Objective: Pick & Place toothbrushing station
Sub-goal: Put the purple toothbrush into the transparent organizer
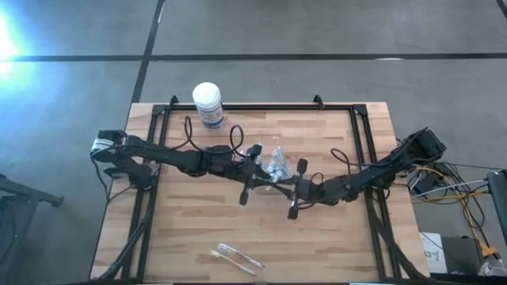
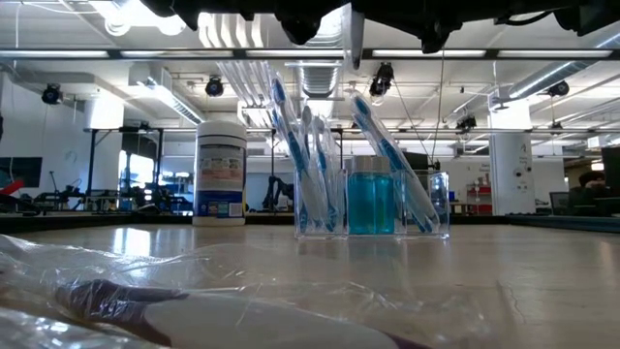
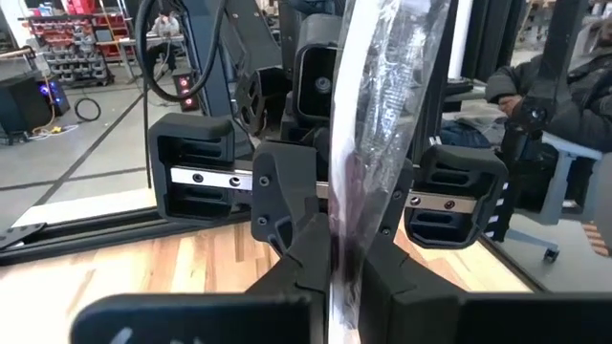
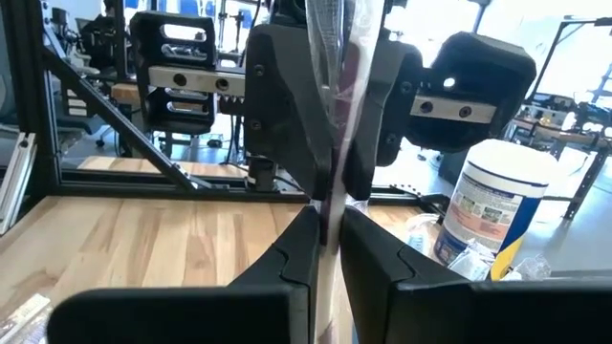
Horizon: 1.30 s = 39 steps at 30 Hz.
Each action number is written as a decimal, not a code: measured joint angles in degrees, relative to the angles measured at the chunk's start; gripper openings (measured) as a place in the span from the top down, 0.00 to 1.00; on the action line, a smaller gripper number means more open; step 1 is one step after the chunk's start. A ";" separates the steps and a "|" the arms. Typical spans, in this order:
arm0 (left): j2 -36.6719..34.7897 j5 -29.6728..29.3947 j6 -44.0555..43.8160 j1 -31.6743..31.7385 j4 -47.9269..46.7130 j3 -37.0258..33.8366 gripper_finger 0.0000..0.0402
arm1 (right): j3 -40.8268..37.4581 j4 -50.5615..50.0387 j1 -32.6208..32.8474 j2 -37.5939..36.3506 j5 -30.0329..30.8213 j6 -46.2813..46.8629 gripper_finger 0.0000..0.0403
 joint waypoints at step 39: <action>1.94 -0.68 0.75 -1.02 -2.98 -0.04 0.95 | 0.13 4.62 0.64 -0.67 2.45 1.20 0.51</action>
